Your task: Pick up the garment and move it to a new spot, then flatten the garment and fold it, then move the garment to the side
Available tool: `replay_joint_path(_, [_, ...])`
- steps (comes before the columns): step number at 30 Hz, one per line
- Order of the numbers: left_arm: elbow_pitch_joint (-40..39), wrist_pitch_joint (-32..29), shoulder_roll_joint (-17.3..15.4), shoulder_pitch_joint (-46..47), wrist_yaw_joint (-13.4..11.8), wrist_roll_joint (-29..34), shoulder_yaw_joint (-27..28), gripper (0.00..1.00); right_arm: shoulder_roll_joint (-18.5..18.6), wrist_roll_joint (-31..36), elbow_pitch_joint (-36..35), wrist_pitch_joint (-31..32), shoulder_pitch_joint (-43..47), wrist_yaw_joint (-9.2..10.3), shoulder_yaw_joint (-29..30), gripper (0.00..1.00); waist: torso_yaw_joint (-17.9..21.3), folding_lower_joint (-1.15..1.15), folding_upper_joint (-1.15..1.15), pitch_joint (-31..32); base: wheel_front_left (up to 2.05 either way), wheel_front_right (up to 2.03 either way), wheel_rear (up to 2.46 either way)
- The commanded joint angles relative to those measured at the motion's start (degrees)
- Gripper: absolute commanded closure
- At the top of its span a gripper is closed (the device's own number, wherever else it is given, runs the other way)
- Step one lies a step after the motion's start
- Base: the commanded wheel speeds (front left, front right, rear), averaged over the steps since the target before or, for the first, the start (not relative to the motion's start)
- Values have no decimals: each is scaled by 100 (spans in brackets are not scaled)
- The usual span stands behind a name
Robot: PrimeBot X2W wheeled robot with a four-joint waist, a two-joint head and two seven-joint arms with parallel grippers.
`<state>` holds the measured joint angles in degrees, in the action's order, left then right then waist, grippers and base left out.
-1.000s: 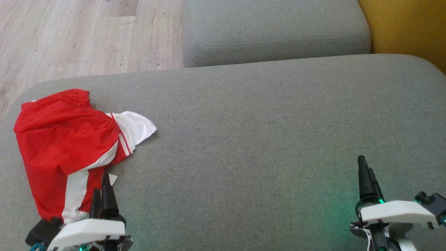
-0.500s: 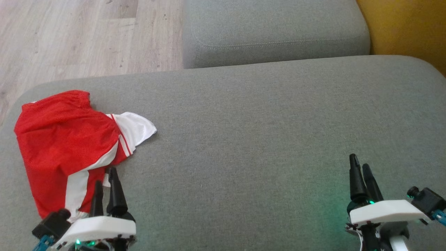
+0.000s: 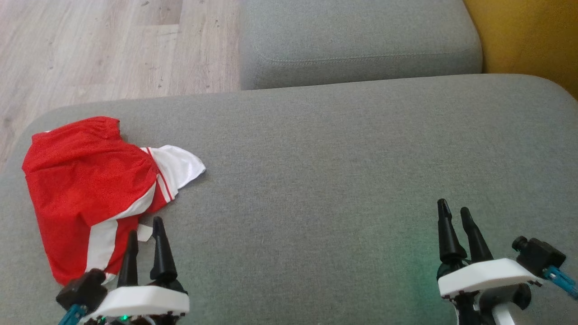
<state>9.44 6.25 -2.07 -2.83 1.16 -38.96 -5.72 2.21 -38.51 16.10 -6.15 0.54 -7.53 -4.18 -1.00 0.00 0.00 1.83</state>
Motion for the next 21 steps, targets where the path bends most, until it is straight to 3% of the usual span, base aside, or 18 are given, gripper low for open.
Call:
replay_joint_path(1, [-196, 108, -58, 149, 1, 272, 40, 0, 50, 250, -249, -123, -198, 3, -137, 0, -1, 0, 0, 10, 0, 0, 0])
replay_joint_path(21, [-202, 448, -68, 79, -137, 1845, -246, 0, 57, 1705, -245, -461, -143, 3, -417, 0, -13, 0, 0, 39, 0, 0, 0])
